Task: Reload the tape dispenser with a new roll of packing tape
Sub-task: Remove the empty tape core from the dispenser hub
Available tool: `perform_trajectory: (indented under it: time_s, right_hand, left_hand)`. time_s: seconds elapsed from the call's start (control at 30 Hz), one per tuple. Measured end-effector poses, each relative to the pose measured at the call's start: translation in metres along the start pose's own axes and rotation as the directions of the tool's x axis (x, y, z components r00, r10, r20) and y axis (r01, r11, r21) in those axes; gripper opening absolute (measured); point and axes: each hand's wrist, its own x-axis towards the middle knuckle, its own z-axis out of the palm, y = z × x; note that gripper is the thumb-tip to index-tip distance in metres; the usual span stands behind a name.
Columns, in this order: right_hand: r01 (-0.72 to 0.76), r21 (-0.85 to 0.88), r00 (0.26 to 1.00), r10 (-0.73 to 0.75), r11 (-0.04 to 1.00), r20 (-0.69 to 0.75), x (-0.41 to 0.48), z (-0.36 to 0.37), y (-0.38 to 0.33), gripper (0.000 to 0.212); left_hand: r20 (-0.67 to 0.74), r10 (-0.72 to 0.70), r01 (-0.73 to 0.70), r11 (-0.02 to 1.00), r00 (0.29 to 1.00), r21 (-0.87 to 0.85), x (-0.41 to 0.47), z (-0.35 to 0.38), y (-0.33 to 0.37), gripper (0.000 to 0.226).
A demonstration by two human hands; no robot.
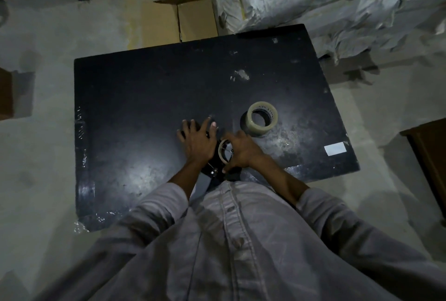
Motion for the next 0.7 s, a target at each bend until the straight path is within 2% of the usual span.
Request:
perform_trajectory:
  time_s: [0.13, 0.3, 0.47, 0.7]
  right_hand:
    - [-0.008, -0.016, 1.000, 0.008, 1.000, -0.022, -0.005, 0.000, -0.005, 0.111]
    - [0.059, -0.027, 0.997, -0.060, 0.998, -0.057, -0.003, 0.001, -0.001, 0.106]
    - [0.115, -0.102, 0.990, -0.123, 0.988, -0.073, -0.011, -0.005, -0.008, 0.103]
    - [0.056, -0.101, 0.994, -0.064, 0.993, -0.086, -0.009, -0.007, -0.011, 0.106]
  left_hand:
    - [-0.039, -0.054, 0.059, 0.984, 0.998, 0.167, 0.000, 0.007, 0.007, 0.083]
    - [-0.087, -0.062, 0.079, 0.974, 0.994, 0.212, 0.003, 0.007, 0.004, 0.093]
    - [-0.068, -0.058, 0.072, 0.968, 0.996, 0.239, 0.006, 0.010, 0.001, 0.094]
    - [-0.056, -0.085, 0.096, 0.970, 0.995, 0.223, 0.010, 0.013, 0.003, 0.091]
